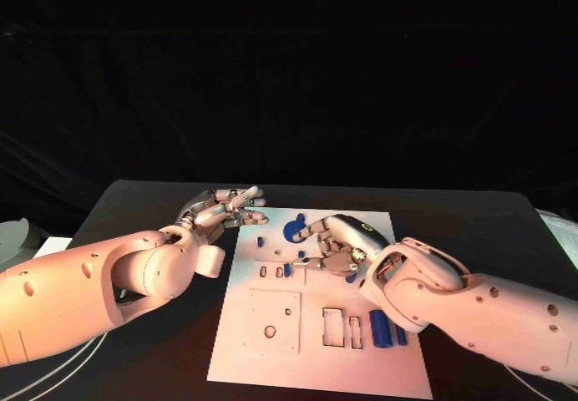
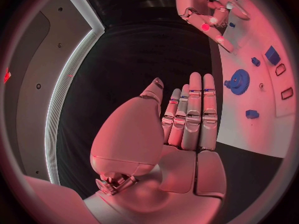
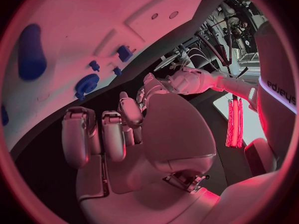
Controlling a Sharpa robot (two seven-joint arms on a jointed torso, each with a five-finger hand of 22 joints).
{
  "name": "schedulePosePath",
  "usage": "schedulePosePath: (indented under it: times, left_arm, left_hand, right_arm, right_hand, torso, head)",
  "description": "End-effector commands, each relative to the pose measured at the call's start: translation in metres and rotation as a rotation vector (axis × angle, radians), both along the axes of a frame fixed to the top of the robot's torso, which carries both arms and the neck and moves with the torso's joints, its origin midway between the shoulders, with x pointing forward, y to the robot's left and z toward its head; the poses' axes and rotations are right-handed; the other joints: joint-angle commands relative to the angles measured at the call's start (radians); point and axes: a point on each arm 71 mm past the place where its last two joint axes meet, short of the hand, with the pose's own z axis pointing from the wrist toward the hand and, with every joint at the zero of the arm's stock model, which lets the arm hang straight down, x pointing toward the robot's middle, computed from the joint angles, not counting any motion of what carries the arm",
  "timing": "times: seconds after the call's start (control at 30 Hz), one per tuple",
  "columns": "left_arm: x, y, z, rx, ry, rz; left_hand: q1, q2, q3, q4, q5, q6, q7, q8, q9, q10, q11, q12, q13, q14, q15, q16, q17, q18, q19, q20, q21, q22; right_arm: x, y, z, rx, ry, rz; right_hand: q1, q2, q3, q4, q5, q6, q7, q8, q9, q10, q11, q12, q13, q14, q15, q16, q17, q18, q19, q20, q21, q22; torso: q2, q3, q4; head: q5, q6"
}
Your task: Assemble the parts on the task board
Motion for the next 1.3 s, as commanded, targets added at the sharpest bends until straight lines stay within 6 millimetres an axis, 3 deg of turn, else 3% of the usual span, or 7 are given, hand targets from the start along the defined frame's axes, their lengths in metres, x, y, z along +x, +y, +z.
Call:
schedulePosePath:
  times: [0.03, 0.1, 0.2, 0.4, 0.43, 0.7, 1.3]
  left_arm:
    - [0.000, -0.004, -0.005, 0.095, 0.026, -0.084]
    - [0.000, -0.005, -0.009, 0.183, 0.043, -0.130]
    - [-0.002, -0.008, -0.018, 0.342, 0.102, -0.205]
    - [-0.007, -0.008, -0.037, 0.715, 0.221, -0.363]
    - [-0.006, -0.007, -0.039, 0.777, 0.231, -0.374]
    - [0.003, -0.009, -0.034, 1.039, 0.271, -0.361]
    - [0.022, -0.048, -0.013, 1.284, 0.235, -0.400]
  left_hand:
    - [-0.017, 0.007, -0.008, 0.003, -0.005, 0.022, -0.019, 0.002, 0.004, 0.075, -0.027, 0.033, 0.018, 0.114, -0.035, 0.078, 0.051, 0.014, 0.084, -0.031, 0.054, 0.025]
    - [-0.035, -0.013, -0.022, 0.011, -0.007, 0.049, -0.054, 0.011, 0.009, 0.169, -0.065, 0.080, 0.046, 0.235, -0.079, 0.317, 0.231, 0.015, 0.207, -0.076, 0.145, 0.070]
    - [-0.053, -0.018, -0.026, 0.026, -0.006, 0.081, -0.090, 0.017, 0.020, 0.253, -0.098, 0.167, 0.128, 0.254, -0.108, 1.022, 0.901, 0.011, 0.297, -0.130, 0.310, 0.187]
    - [-0.068, 0.003, 0.001, 0.055, -0.004, 0.094, -0.103, 0.072, 0.059, 0.189, -0.115, 0.448, 0.388, 0.271, -0.120, 1.318, 1.240, -0.061, 0.343, -0.138, 0.779, 0.736]
    - [-0.071, -0.020, -0.005, 0.062, -0.007, 0.084, -0.111, 0.102, 0.078, 0.171, -0.126, 0.613, 0.540, 0.283, -0.138, 1.355, 1.288, -0.071, 0.351, -0.135, 0.856, 0.821]
    - [-0.282, 0.010, -0.118, 0.093, -0.049, 0.084, -0.142, 0.284, 0.211, 0.222, -0.150, 1.078, 1.006, 0.290, -0.146, 1.373, 1.314, -0.108, 0.397, -0.149, 1.076, 1.135]
    - [-0.300, 0.032, -0.270, 0.093, -0.057, -0.008, -0.167, 0.483, 0.424, 0.241, -0.172, 1.166, 1.106, 0.290, -0.165, 1.373, 1.314, -0.126, 0.414, -0.169, 1.143, 1.246]
  right_arm:
    - [-0.001, -0.010, 0.012, 0.167, 0.163, 0.102]
    - [0.002, -0.022, 0.020, 0.208, 0.221, 0.096]
    - [0.008, -0.043, 0.030, 0.275, 0.281, 0.061]
    - [0.022, -0.084, 0.042, 0.353, 0.317, -0.045]
    - [0.024, -0.091, 0.043, 0.360, 0.317, -0.063]
    - [0.033, -0.116, 0.049, 0.338, 0.229, -0.138]
    - [0.038, -0.118, 0.048, 0.285, 0.178, -0.157]
  right_hand:
    - [0.022, 0.005, -0.009, -0.007, 0.024, -0.007, 0.001, -0.004, 0.000, -0.013, -0.001, -0.017, -0.012, 0.089, 0.007, -0.008, 0.211, 0.013, -0.010, 0.000, -0.010, -0.005]
    - [0.030, 0.013, -0.013, -0.013, 0.036, -0.004, 0.000, -0.002, 0.001, -0.020, -0.002, -0.031, -0.023, 0.086, 0.006, -0.017, 0.200, 0.015, -0.016, 0.000, -0.018, -0.019]
    - [0.036, 0.022, -0.017, -0.018, 0.046, -0.002, -0.001, -0.001, 0.001, -0.023, -0.003, -0.037, -0.030, 0.084, 0.005, -0.023, 0.193, 0.017, -0.019, -0.001, -0.023, -0.026]
    - [0.040, 0.028, -0.020, -0.022, 0.054, -0.001, -0.002, 0.000, 0.001, -0.024, -0.004, -0.039, -0.032, 0.083, 0.004, -0.025, 0.190, 0.018, -0.020, -0.002, -0.025, -0.030]
    - [0.040, 0.029, -0.021, -0.023, 0.055, -0.001, -0.002, 0.000, 0.001, -0.024, -0.004, -0.039, -0.033, 0.083, 0.004, -0.025, 0.190, 0.018, -0.021, -0.002, -0.026, -0.030]
    - [0.044, 0.033, -0.025, -0.027, 0.060, 0.004, -0.003, 0.003, 0.002, -0.027, -0.005, -0.046, -0.039, 0.082, 0.003, -0.030, 0.184, 0.018, -0.022, -0.003, -0.029, -0.034]
    - [0.044, 0.032, -0.031, -0.029, 0.063, 0.008, -0.004, 0.005, 0.003, -0.029, -0.006, -0.052, -0.045, 0.081, 0.002, -0.033, 0.181, 0.019, -0.022, -0.004, -0.030, -0.036]
  torso:
    - [-0.005, -0.0006, -0.0018]
    - [-0.009, -0.0005, -0.0021]
    - [-0.015, -0.0013, -0.0040]
    - [-0.030, -0.0001, -0.0058]
    - [-0.033, 0.0006, -0.0061]
    - [-0.044, 0.0054, -0.0136]
    - [-0.048, 0.0091, -0.0139]
  head:
    - [0.001, 0.002]
    - [0.000, 0.003]
    - [0.000, 0.002]
    - [0.004, -0.005]
    - [0.005, -0.007]
    - [0.020, -0.016]
    - [0.030, -0.024]
